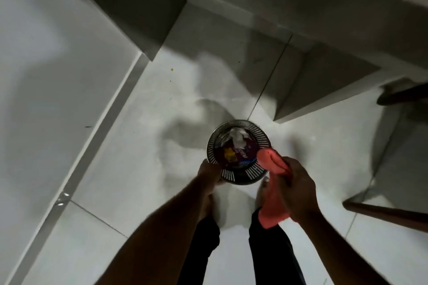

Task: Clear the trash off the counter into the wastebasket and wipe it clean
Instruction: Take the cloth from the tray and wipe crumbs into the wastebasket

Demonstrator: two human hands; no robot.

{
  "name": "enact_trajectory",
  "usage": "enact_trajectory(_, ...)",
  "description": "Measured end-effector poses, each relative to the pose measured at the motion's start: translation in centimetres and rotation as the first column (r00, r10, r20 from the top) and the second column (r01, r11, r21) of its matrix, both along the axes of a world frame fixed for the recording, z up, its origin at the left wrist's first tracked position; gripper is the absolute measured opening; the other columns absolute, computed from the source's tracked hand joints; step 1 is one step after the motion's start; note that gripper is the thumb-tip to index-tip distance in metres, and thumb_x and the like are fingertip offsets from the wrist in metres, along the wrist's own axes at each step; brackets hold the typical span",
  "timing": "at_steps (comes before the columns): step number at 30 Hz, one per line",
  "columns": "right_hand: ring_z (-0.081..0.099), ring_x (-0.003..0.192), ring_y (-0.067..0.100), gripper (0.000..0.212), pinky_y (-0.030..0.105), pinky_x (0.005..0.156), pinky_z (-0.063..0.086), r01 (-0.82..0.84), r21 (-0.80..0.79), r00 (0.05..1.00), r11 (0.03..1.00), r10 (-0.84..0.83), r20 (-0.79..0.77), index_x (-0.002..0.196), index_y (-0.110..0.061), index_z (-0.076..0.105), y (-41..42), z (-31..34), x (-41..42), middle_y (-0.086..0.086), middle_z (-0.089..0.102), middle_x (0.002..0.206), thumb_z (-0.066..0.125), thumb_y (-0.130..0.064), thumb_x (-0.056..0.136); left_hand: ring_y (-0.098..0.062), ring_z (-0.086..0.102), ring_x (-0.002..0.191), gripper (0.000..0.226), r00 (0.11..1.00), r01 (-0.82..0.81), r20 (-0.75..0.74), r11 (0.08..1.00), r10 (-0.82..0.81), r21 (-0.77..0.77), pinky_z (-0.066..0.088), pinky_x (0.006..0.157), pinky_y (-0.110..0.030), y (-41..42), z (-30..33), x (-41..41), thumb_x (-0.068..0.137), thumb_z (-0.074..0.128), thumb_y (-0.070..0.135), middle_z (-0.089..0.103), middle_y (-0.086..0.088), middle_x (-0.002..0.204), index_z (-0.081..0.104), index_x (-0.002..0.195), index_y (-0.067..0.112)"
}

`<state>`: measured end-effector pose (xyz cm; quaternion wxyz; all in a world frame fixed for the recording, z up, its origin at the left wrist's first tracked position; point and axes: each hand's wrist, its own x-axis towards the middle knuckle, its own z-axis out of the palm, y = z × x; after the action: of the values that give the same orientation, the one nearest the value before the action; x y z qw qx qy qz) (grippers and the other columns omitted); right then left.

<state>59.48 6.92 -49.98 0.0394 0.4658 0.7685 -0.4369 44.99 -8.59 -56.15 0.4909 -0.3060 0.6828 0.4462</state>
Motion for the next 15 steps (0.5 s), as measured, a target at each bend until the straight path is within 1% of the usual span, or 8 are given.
enact_trajectory(2, 0.060, 0.080, -0.023, 0.044, -0.008, 0.060, 0.039, -0.003, -0.031, 0.998, 1.000, 0.001, -0.067, 0.122, -0.036, 0.060, 0.2, 2.7, 0.4, -0.017, 0.069, 0.102, 0.059, -0.009, 0.087, -0.042, 0.074, 0.081, 0.021, 0.998, 0.030, -0.046, 0.999, -0.032, -0.041, 0.064, 0.065, -0.049, 0.6, 1.1, 0.0, 0.085, 0.071, 0.018, 0.072, -0.026, 0.098, 0.066, 0.099, 0.004)
enact_trajectory(4, 0.060, 0.088, -0.021, 0.051, -0.006, 0.070, 0.040, -0.036, -0.037, 0.995, 0.999, 0.033, -0.095, 0.122, -0.048, 0.056, 0.1, 6.8, 0.8, -0.035, 0.067, 0.100, 0.061, -0.012, 0.087, -0.042, 0.076, 0.076, 0.032, 0.991, 0.102, -0.084, 0.992, -0.108, -0.073, 0.064, 0.061, -0.049, 0.9, 4.0, -0.2, 0.087, 0.070, 0.028, 0.075, -0.024, 0.098, 0.067, 0.107, 0.003)
enact_trajectory(6, 0.066, 0.081, -0.012, 0.055, -0.001, 0.066, 0.046, -0.024, -0.091, 0.991, 0.996, 0.012, -0.130, 0.114, -0.059, 0.054, -0.4, 10.6, 1.3, -0.041, 0.064, 0.098, 0.066, -0.014, 0.086, -0.040, 0.076, 0.069, 0.037, 0.981, 0.141, -0.125, 0.986, -0.150, -0.084, 0.064, 0.057, -0.047, 0.6, 7.2, 0.2, 0.089, 0.066, 0.031, 0.075, -0.024, 0.098, 0.065, 0.113, 0.003)
enact_trajectory(9, 0.067, 0.081, -0.010, 0.045, -0.001, 0.064, 0.047, 0.051, -0.092, 0.965, 0.994, -0.073, -0.252, 0.109, -0.059, 0.057, -1.3, 18.5, 1.0, -0.034, 0.068, 0.099, 0.069, -0.026, 0.080, -0.033, 0.077, 0.069, 0.041, 0.971, 0.151, -0.186, 0.988, -0.151, -0.012, 0.064, 0.055, -0.045, 0.0, 15.7, 0.2, 0.084, 0.068, 0.030, 0.075, -0.020, 0.101, 0.064, 0.119, 0.010)
enact_trajectory(11, 0.068, 0.091, -0.007, 0.047, 0.003, 0.073, 0.049, 0.073, -0.104, 0.942, 0.992, -0.103, -0.320, 0.113, -0.049, 0.061, -2.2, 23.3, 1.0, -0.027, 0.071, 0.104, 0.075, -0.017, 0.081, -0.028, 0.078, 0.068, 0.043, 0.976, 0.112, -0.194, 0.992, -0.098, 0.063, 0.063, 0.054, -0.041, -0.4, 21.2, 0.5, 0.076, 0.068, 0.029, 0.077, -0.015, 0.097, 0.064, 0.115, 0.014)
enact_trajectory(13, 0.069, 0.096, 0.001, 0.049, 0.015, 0.082, 0.054, 0.064, -0.090, 0.912, 0.994, -0.095, -0.400, 0.116, -0.039, 0.064, -2.6, 29.5, 0.6, -0.015, 0.074, 0.106, 0.074, -0.005, 0.082, -0.032, 0.078, 0.070, 0.034, 0.980, 0.078, -0.189, 0.990, -0.056, 0.114, 0.063, 0.056, -0.042, -0.9, 27.9, -0.1, 0.079, 0.065, 0.017, 0.077, -0.019, 0.096, 0.065, 0.112, 0.009)
enact_trajectory(14, 0.070, 0.095, 0.004, 0.048, 0.017, 0.082, 0.055, 0.062, -0.088, 0.906, 0.994, -0.093, -0.414, 0.116, -0.037, 0.065, -2.7, 30.4, 0.5, -0.011, 0.075, 0.104, 0.072, -0.002, 0.083, -0.035, 0.078, 0.071, 0.030, 0.986, 0.055, -0.163, 0.992, -0.036, 0.111, 0.063, 0.057, -0.043, -0.9, 29.1, 0.0, 0.081, 0.062, 0.009, 0.077, -0.023, 0.094, 0.066, 0.110, 0.004)
enact_trajectory(15, 0.071, 0.093, 0.004, 0.048, 0.014, 0.080, 0.054, 0.065, -0.083, 0.901, 0.994, -0.094, -0.423, 0.114, -0.038, 0.066, -2.7, 32.2, 0.3, -0.011, 0.075, 0.103, 0.070, 0.000, 0.085, -0.038, 0.077, 0.071, 0.027, 0.989, 0.046, -0.146, 0.993, -0.030, 0.106, 0.063, 0.057, -0.044, -0.9, 30.7, 0.0, 0.079, 0.061, 0.003, 0.077, -0.025, 0.090, 0.068, 0.105, 0.000)
